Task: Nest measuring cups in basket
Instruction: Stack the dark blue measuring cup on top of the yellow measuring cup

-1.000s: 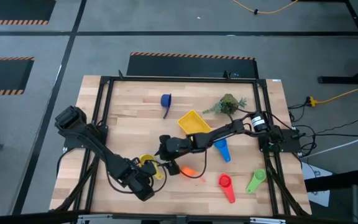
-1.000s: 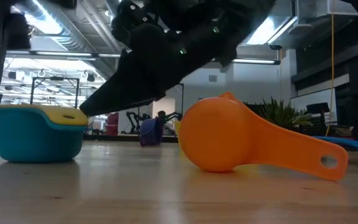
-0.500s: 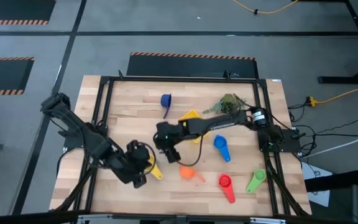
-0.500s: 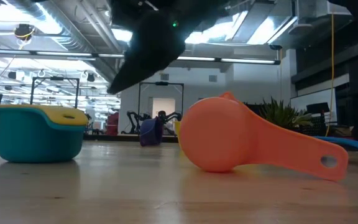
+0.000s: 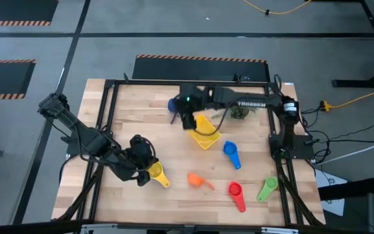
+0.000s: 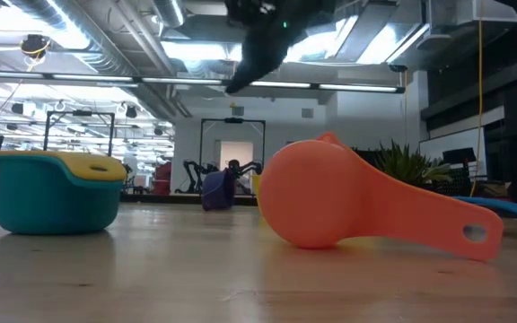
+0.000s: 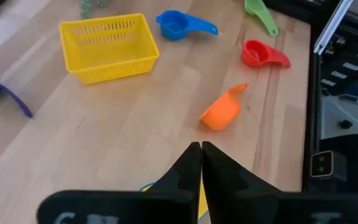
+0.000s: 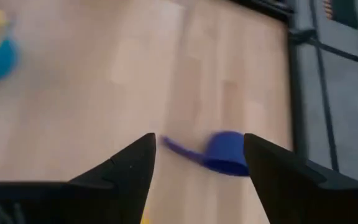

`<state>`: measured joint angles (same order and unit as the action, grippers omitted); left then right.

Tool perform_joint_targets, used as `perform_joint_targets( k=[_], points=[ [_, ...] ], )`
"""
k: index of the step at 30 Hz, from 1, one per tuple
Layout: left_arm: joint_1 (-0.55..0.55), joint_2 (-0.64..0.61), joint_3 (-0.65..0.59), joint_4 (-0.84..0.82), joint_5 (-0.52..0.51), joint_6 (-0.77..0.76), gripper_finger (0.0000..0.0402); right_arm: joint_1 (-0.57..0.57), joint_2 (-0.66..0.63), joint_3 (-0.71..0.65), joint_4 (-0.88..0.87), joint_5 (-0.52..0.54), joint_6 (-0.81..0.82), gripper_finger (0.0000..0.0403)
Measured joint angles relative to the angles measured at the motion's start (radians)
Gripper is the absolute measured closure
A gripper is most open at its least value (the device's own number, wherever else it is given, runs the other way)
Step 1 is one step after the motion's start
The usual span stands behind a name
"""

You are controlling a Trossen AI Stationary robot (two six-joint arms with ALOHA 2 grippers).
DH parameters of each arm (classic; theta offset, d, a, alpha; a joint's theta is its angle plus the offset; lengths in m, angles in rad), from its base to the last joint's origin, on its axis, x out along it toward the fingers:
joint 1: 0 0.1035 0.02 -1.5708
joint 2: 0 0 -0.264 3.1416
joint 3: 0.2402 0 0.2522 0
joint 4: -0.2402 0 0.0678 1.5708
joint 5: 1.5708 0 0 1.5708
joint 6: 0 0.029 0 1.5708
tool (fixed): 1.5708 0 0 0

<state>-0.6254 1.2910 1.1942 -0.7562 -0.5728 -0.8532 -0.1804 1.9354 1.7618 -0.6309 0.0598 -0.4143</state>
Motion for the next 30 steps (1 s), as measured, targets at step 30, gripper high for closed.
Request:
perform_joint_targets(
  k=[30],
  points=[
    [0.005,0.0,0.0,0.001,-0.018,-0.001,0.0397,-0.207,0.264,-0.002,0.157,-0.033,-0.165,0.0155]
  ],
)
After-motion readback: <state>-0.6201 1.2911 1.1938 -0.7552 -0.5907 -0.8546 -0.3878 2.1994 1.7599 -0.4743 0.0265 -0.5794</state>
